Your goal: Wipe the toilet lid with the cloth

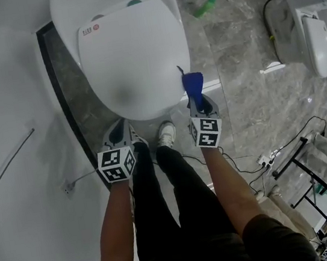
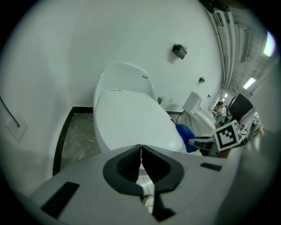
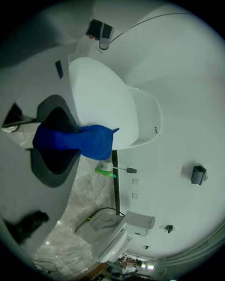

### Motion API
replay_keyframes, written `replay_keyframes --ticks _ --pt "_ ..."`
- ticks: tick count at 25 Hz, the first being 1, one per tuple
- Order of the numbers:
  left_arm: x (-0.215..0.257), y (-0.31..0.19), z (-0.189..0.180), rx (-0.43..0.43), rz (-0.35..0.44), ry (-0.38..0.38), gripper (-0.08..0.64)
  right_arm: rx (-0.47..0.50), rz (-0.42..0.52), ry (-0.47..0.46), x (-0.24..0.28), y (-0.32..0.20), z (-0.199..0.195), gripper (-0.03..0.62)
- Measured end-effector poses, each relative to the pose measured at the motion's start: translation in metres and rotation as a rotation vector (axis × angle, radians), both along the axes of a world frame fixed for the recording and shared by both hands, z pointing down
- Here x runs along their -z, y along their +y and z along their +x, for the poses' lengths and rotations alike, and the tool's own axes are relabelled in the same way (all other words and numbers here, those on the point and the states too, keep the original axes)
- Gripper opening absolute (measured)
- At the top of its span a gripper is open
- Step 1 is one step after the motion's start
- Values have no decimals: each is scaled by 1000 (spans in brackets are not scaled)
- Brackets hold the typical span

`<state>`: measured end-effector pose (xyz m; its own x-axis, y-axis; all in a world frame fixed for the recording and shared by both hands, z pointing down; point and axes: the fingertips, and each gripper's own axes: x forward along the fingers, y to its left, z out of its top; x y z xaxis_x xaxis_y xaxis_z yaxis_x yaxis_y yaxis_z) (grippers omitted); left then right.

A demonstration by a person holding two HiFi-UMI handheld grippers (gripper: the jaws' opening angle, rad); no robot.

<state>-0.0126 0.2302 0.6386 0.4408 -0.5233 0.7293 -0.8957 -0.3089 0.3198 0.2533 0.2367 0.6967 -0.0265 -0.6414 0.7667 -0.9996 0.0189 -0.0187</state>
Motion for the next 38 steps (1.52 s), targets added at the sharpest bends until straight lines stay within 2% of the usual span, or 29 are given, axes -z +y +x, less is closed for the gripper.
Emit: replay_keyframes --ticks 4,7,12,15,20,24,27,31,38 --pt "21 -9 -4 -5 27 -19 14 54 135 18 59 -17 4 95" --pt "61 -27 -5 5 68 -25 14 127 241 35 127 -33 -3 95" --pt "161 -54 0 26 190 -16 13 223 390 52 247 -47 -21 95" --pt "232 -65 5 51 260 25 13 239 470 31 318 -55 -30 95" --pt "329 -64 4 68 336 45 14 267 541 22 413 -63 -47 94" --pt "386 -52 3 93 370 88 14 313 630 17 481 -69 -64 92" --pt "409 -48 5 81 411 60 14 332 700 17 516 -67 -71 92" --pt "424 -53 10 50 435 26 14 321 745 5 541 -72 -71 92" --pt "448 -64 29 54 465 65 14 296 779 -5 557 -67 -59 92"
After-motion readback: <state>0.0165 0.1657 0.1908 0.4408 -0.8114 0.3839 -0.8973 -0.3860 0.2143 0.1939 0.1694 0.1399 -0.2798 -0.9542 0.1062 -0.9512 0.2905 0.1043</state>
